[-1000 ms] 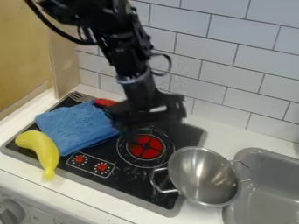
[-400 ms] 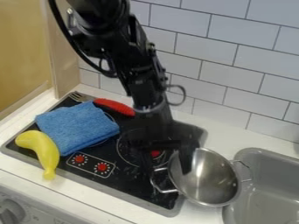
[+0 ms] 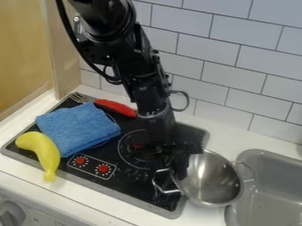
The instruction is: Put the silver pot on the right burner
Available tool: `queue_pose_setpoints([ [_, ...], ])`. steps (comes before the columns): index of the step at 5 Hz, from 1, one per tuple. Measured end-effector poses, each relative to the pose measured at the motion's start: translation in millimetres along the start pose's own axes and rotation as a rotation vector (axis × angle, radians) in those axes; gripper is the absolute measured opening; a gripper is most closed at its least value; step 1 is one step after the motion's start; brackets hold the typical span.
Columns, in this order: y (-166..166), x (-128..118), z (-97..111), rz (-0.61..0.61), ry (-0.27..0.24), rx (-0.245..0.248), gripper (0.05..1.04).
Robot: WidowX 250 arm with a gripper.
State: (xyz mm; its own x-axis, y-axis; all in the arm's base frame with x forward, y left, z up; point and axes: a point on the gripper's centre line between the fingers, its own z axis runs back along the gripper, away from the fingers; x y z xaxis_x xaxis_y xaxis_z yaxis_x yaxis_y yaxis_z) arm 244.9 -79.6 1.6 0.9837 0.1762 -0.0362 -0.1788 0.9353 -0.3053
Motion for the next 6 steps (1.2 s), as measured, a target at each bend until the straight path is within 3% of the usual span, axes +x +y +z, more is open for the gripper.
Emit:
queue_pose_setpoints([
  [1, 0.1, 1.5, -0.6, -0.002, -0.007, 0.002, 0.154],
  [2, 0.2, 2.0, -0.8, 0.001, -0.009, 0.003, 0.074],
  [4, 1.0, 6.6, 6.8, 0.004, -0.046, 0.011, 0.057],
  [6, 13.7, 15.7, 32.7, 0.091, -0.101, -0.012, 0.055],
])
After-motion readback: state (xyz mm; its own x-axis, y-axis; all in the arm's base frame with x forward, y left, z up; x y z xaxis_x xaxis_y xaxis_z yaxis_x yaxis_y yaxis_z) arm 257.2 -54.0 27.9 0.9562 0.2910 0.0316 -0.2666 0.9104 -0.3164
